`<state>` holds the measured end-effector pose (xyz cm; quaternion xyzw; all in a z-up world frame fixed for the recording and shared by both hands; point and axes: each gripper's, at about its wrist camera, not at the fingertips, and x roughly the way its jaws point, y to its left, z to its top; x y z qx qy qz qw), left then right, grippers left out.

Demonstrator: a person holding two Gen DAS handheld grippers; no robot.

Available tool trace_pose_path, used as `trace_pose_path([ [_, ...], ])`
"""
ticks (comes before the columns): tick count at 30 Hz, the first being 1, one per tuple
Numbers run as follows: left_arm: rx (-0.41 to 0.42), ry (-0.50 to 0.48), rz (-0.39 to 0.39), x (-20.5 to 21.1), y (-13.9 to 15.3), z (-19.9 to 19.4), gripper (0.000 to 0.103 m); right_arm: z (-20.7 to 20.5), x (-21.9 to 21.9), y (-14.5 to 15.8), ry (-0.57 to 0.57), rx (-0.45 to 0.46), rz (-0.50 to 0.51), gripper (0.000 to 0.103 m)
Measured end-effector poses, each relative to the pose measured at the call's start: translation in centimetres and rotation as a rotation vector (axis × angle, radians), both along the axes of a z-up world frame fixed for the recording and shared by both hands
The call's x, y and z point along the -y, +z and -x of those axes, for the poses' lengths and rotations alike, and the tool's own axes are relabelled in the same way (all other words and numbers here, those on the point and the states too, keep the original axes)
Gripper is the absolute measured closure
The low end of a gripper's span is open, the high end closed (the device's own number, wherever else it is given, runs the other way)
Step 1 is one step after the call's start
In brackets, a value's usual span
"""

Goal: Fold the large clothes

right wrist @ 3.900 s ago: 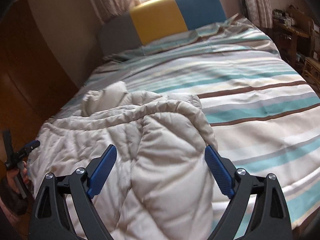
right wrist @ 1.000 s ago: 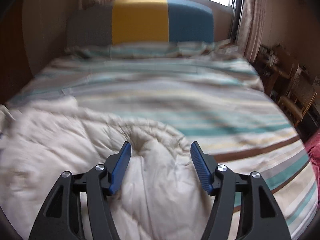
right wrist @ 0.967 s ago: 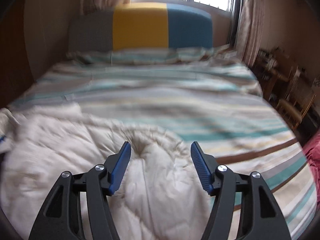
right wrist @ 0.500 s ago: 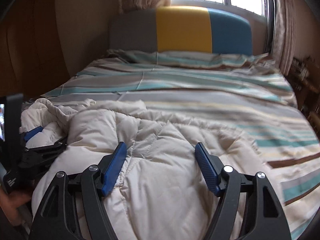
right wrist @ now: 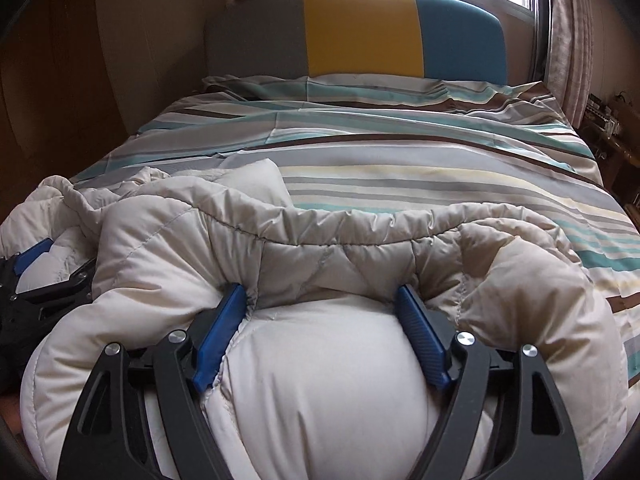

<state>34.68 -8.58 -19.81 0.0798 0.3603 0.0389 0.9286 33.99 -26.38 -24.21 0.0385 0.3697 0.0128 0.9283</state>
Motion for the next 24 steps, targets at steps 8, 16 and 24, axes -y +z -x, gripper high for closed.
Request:
trace_pose_path([
  [8,-0.117,-0.039,0.061,-2.0,2.3,0.3,0.003,2.2,1.5,2.7,0.013,0.033,-0.065,0.026],
  [16,-0.032,0.046,0.113,-6.4,5.0,1.8,0.003,4.9,7.3,5.4,-0.143,0.071,-0.054,0.025],
  [24,-0.078,0.084,0.059,-8.2,3.2,-1.0,0.003,3.2,9.9,2.3,-0.213,-0.041,-0.059,0.025],
])
